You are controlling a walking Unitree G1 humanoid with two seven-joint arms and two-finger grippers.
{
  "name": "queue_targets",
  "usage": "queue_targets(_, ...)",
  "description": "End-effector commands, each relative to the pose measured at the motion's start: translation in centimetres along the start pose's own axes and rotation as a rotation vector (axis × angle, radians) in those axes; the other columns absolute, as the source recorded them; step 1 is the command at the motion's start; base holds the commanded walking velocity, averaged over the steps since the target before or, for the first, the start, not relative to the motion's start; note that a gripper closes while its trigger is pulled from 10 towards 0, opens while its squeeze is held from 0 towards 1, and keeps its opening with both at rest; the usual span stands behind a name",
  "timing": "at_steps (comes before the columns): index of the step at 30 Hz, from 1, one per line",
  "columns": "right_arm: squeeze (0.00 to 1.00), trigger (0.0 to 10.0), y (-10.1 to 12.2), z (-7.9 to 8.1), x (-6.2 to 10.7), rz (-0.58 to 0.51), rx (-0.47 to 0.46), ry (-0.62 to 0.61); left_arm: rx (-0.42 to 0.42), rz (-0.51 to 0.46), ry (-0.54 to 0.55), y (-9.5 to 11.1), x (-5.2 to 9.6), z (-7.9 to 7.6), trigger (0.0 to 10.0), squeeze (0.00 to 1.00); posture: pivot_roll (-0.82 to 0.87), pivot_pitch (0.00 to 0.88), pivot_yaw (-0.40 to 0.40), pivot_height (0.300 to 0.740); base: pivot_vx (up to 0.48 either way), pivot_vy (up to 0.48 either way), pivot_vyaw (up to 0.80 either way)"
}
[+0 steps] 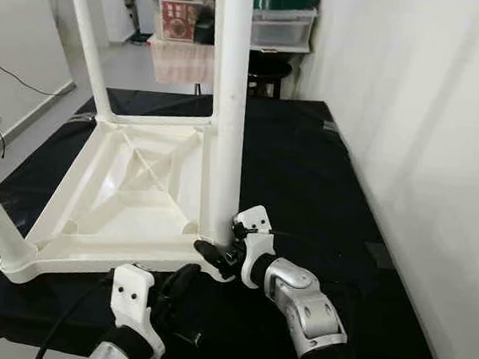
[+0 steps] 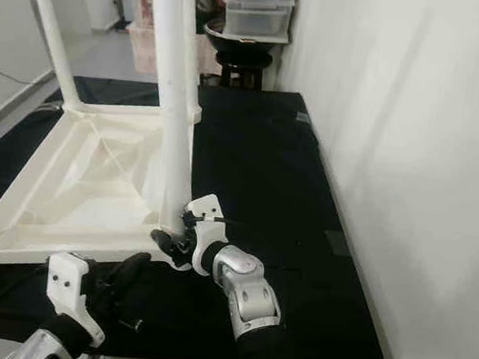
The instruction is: Building children table
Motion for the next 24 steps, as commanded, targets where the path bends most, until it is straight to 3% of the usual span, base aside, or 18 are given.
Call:
queue_targets(1, 1.0, 10.0, 0.6, 0.7, -0.5, -0.007, -0.013, 0.078, 0.005, 0.02, 0.005, -0.4, 0.1, 0.1, 10.0, 0.0, 0.0, 0.0, -0.011, 0.74, 0.0, 0.0, 0.0)
queue_targets(3, 1.0, 10.0, 0.9, 0.6, -0.5, -0.007, 0.005, 0.131, 0.006, 0.021, 0.005, -0.5, 0.1, 0.1, 10.0, 0.0, 0.0, 0.0, -0.011, 0.74, 0.0, 0.0, 0.0)
queue_targets(4, 0.73, 10.0, 1.4, 0.1, -0.4, -0.011, 0.026, 0.166, 0.008, 0.022, 0.003, -0.5, 0.0, 0.1, 10.0, 0.0, 0.0, 0.0, -0.013, 0.74, 0.0, 0.0, 0.0)
queue_targets(5, 0.0, 10.0, 1.8, -0.5, -0.4, -0.009, 0.054, 0.195, 0.01, 0.023, 0.002, -0.5, 0.0, 0.1, 10.0, 0.0, 0.0, 0.0, -0.013, 0.74, 0.0, 0.0, 0.0)
queue_targets(8, 0.0, 10.0, 2.7, -1.8, -0.1, 0.004, 0.09, 0.231, 0.014, 0.024, -0.001, -0.6, -0.1, 0.0, 10.0, 0.0, 0.0, 0.0, -0.013, 0.74, 0.0, 0.0, 0.0)
queue_targets(10, 0.0, 10.0, 2.7, -1.8, -0.1, 0.004, 0.09, 0.231, 0.014, 0.024, -0.001, -0.6, -0.1, 0.0, 10.0, 0.0, 0.0, 0.0, -0.013, 0.74, 0.0, 0.0, 0.0)
queue_targets(15, 0.0, 10.0, 5.0, -3.0, 0.1, 0.013, 0.136, 0.323, 0.017, 0.027, -0.004, -0.7, -0.1, -0.1, 10.0, 0.0, 0.01, 0.0, -0.015, 0.74, 0.0, 0.0, 0.0)
queue_targets(23, 0.0, 10.0, 6.3, -2.8, -0.1, 0.018, 0.157, 0.411, 0.014, 0.029, -0.002, -0.8, -0.1, 0.0, 10.0, 0.0, 0.01, 0.0, -0.014, 0.74, 0.0, 0.0, 0.0)
queue_targets(24, 0.0, 0.0, 6.7, -2.7, -0.1, 0.023, 0.153, 0.481, 0.01, 0.029, -0.001, -0.7, -0.1, 0.0, 10.0, 0.0, 0.02, 0.0, -0.016, 0.74, 0.0, 0.0, 0.0)
Point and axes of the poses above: a point about 5 cm out from each wrist's last joint towards the gripper, its own x axis pointing back from the gripper into the wrist, its own y axis along the axis of the wrist's last joint, z = x × y, the point moved 1 cm from there along -x, pointing out of the wrist towards the gripper, and after that the axes turned 6 degrees about -x, right-handed, at the moved point
